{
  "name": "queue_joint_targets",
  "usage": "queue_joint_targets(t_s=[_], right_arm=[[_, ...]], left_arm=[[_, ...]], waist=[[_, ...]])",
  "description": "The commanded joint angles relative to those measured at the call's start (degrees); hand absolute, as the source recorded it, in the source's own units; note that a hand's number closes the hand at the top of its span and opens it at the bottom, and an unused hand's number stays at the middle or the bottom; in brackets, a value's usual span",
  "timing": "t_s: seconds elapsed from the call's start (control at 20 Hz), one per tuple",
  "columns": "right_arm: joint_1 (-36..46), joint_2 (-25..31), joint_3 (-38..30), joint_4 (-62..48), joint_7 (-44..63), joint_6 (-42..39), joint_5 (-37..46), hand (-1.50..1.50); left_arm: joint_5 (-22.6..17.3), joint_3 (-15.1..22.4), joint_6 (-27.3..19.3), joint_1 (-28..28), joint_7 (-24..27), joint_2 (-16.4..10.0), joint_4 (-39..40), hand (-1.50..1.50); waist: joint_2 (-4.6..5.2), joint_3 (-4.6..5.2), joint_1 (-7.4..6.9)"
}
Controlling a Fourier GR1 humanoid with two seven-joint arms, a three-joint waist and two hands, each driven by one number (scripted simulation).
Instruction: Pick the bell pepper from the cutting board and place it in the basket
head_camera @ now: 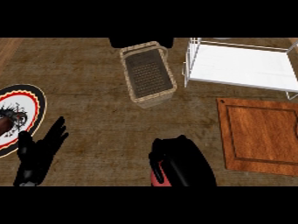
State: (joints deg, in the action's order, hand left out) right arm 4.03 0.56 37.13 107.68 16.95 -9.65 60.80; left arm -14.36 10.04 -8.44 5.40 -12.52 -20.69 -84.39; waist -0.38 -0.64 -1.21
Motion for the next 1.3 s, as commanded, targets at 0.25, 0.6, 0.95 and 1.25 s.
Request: queue_joint_targets(t_s=[0.25, 0.6, 0.95, 1.25], right_arm=[[10.7, -0.6, 6.6, 13.1, 27.1, 15.2, -7.7, 1.50], [29.2, -0.6, 1.2, 12.5, 46.0, 17.3, -6.4, 1.50], [49.6, -0.5, -9.7, 2.0, 56.8, 14.7, -11.8, 1.50], [67.0, -0.5, -18.7, -15.9, 56.5, 12.9, -17.3, 1.50]], left_arm=[[0.2, 0.6, 1.1, 1.2, -1.3, -0.4, 4.1, 0.00], [0.9, 1.5, 0.4, 0.4, -2.2, 0.4, 2.4, 0.00], [2.8, 3.6, -0.6, 0.5, -2.3, 1.7, 1.8, 0.00], [1.3, 1.6, 0.8, -0.5, -3.2, 0.4, 2.6, 0.00]], waist=[[0.08, 1.15, -0.55], [-0.10, 1.21, -1.67], [0.00, 1.09, -2.55], [0.52, 0.97, -2.52]])
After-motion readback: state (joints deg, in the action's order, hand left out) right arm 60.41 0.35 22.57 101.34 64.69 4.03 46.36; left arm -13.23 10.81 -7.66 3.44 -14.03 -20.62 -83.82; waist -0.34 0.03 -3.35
